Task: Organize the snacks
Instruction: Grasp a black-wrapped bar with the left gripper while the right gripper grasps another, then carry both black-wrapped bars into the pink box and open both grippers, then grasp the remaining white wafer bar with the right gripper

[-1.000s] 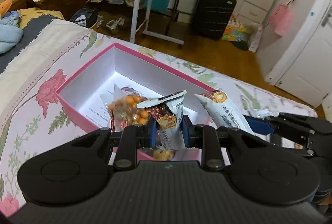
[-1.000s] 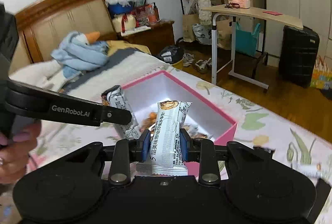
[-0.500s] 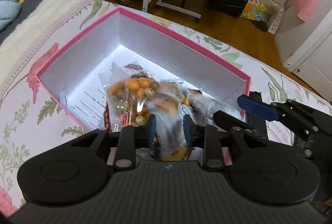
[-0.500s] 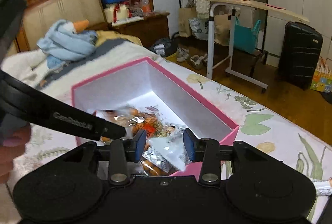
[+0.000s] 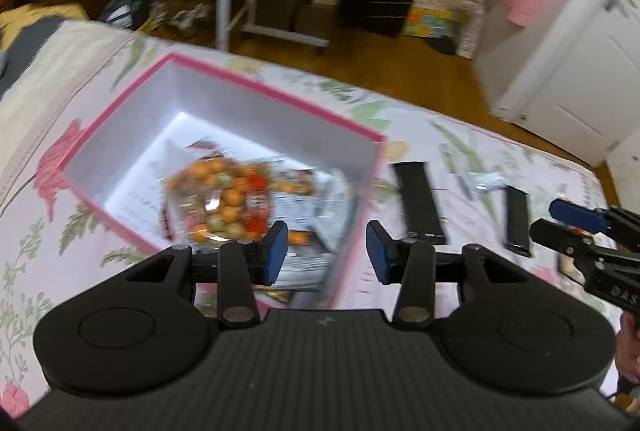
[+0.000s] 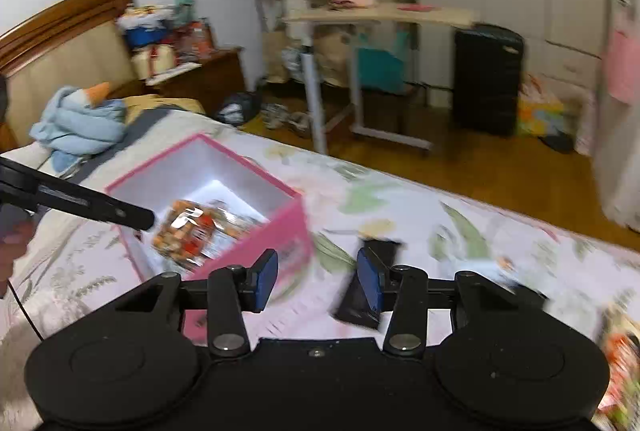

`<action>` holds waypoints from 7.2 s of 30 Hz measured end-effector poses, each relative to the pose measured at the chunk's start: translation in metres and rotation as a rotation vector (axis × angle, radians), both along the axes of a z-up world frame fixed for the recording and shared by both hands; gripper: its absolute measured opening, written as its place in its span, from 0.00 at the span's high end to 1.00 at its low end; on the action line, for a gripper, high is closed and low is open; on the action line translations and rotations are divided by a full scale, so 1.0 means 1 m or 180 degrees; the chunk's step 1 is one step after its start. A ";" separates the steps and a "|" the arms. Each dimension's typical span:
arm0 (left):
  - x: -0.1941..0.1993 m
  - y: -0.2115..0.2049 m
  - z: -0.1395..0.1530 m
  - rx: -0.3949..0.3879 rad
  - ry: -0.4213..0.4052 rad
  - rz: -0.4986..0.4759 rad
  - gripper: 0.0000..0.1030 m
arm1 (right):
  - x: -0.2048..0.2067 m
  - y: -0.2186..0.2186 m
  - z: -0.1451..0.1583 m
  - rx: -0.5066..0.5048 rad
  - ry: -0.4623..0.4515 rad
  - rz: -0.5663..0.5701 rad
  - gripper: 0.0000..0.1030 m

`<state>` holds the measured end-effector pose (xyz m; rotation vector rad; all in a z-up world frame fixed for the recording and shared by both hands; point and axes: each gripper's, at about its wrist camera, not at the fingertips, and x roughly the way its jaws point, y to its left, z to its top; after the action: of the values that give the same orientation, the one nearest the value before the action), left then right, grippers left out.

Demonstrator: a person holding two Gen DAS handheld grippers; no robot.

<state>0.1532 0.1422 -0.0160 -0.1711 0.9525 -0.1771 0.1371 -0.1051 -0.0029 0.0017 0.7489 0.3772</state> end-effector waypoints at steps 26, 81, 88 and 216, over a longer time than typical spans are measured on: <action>0.052 -0.168 -0.096 0.0116 -0.0135 -0.0408 0.31 | -0.005 -0.111 -0.089 -0.0077 0.0099 -0.1010 0.21; 0.002 -0.158 -0.097 0.0453 0.0539 -0.1092 0.53 | -0.015 -0.101 -0.116 0.0167 0.1027 -0.1075 0.44; -0.042 -0.135 -0.075 0.0465 0.0507 -0.1309 0.53 | -0.043 -0.075 -0.092 0.0241 0.1021 -0.0813 0.44; 0.083 -0.235 -0.155 0.0184 0.0184 -0.1193 0.73 | 0.088 -0.134 -0.147 0.0977 0.1008 -0.0933 0.62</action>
<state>0.2360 -0.0932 -0.1710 0.0580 1.0405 -0.4909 0.2256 -0.2389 -0.1502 0.4645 0.9810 0.2094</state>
